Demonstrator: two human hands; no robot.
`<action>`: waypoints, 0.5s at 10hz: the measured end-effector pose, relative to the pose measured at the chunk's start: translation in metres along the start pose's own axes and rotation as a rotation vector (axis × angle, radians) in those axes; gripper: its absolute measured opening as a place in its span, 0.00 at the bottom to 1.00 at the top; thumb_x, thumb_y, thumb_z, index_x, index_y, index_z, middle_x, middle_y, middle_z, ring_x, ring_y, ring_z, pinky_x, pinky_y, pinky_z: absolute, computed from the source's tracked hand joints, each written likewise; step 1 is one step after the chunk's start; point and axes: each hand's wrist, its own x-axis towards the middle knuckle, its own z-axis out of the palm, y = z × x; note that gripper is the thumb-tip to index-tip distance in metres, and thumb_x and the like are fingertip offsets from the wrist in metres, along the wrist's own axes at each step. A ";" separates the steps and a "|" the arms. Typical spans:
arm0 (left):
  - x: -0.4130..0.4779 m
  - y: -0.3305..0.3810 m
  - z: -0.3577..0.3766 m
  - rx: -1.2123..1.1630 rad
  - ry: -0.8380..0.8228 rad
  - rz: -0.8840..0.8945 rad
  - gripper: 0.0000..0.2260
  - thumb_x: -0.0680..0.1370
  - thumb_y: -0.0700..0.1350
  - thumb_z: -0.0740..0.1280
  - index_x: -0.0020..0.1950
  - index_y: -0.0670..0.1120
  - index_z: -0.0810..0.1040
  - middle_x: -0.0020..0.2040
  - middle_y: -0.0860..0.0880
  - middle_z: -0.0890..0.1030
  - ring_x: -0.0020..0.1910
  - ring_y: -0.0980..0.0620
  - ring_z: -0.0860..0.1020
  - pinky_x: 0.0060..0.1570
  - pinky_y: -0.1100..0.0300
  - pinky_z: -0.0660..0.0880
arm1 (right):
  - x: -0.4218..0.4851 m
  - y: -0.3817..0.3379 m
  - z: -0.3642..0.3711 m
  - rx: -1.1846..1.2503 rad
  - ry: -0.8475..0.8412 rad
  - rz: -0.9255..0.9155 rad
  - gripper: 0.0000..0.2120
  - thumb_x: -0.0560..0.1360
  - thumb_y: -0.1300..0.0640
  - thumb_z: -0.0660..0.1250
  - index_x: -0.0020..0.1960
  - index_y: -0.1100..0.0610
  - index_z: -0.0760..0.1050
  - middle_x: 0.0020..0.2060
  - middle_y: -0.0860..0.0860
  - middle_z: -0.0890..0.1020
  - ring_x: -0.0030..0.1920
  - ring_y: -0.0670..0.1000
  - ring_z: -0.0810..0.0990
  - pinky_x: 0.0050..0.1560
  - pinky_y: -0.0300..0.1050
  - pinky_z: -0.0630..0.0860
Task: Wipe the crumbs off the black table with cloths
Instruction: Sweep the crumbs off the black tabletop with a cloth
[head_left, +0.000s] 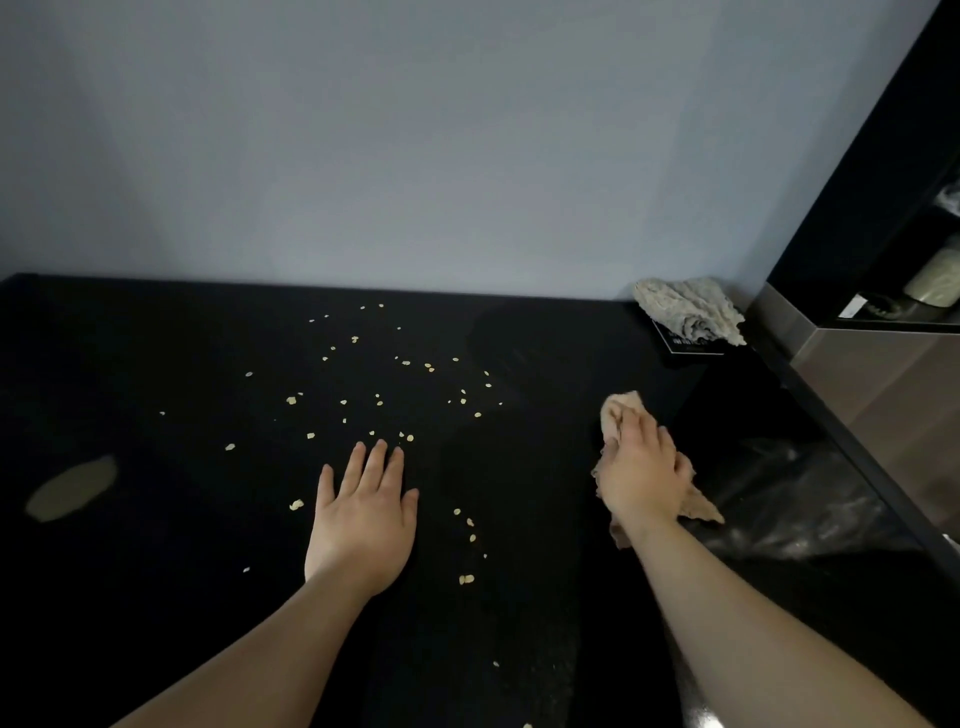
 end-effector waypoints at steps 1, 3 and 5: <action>-0.001 0.001 0.000 -0.008 0.005 0.000 0.25 0.83 0.54 0.44 0.78 0.48 0.45 0.79 0.51 0.44 0.77 0.51 0.39 0.75 0.48 0.40 | -0.024 -0.036 0.012 0.014 0.029 -0.135 0.22 0.76 0.53 0.55 0.71 0.48 0.64 0.70 0.53 0.68 0.68 0.58 0.65 0.65 0.57 0.62; 0.001 -0.001 0.001 -0.053 0.030 -0.002 0.24 0.83 0.54 0.46 0.78 0.50 0.48 0.79 0.53 0.48 0.77 0.53 0.43 0.75 0.51 0.41 | -0.041 -0.027 0.008 0.062 0.056 -0.827 0.19 0.74 0.49 0.54 0.62 0.48 0.72 0.61 0.47 0.78 0.59 0.52 0.76 0.55 0.47 0.73; 0.023 -0.012 -0.012 0.022 0.143 0.069 0.20 0.82 0.56 0.51 0.73 0.55 0.63 0.69 0.56 0.66 0.67 0.53 0.64 0.68 0.56 0.58 | 0.008 -0.027 0.010 -0.024 0.040 0.049 0.22 0.78 0.53 0.56 0.71 0.52 0.63 0.69 0.55 0.68 0.68 0.58 0.65 0.65 0.55 0.61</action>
